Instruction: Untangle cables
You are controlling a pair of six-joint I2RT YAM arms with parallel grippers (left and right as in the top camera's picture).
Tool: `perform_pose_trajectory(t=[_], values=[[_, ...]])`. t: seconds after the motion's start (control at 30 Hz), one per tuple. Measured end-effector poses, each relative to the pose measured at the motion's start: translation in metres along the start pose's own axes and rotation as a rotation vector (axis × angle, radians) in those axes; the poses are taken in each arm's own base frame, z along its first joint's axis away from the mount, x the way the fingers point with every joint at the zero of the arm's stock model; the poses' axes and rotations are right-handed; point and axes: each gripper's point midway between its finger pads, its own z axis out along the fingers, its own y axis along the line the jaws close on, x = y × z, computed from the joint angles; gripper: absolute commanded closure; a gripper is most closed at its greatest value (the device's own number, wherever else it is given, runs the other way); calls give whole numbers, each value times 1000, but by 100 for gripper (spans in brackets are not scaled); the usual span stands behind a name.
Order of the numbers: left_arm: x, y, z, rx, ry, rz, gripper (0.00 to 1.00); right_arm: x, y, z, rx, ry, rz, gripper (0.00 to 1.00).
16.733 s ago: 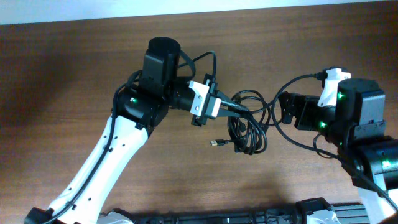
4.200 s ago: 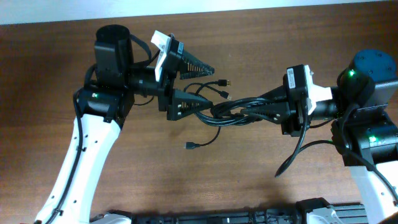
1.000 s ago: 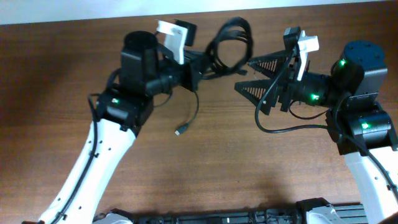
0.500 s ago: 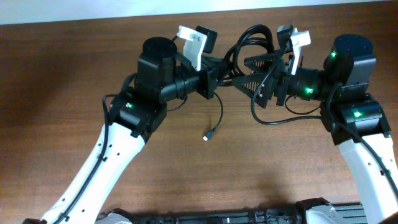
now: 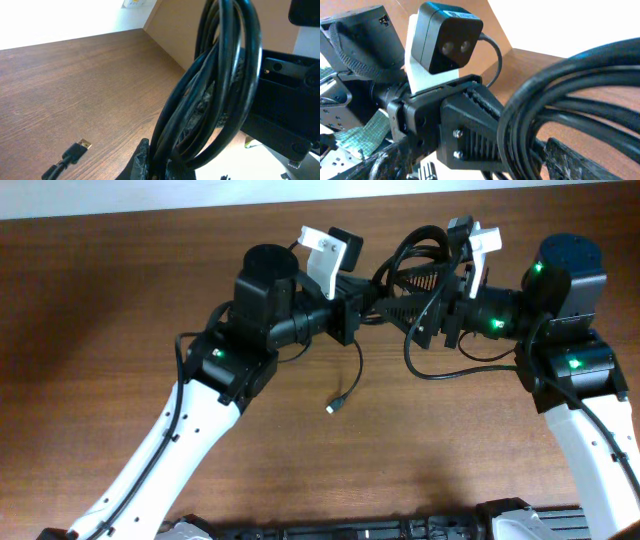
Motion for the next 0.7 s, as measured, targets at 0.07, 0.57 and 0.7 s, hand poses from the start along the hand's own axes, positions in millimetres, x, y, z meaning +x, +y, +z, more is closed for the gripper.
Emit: perform_pose_trajectory(t=[0.07,0.57,0.7], values=[[2,-4,2,7,7,2,100,0,0,0,0,0,0,37],[6,-9,5,19,18,4,100,-1,-3,0,13,-5,-6,96],[7,-5,5,-5,17,1,100,-1,-2,0,9,-3,-6,96]])
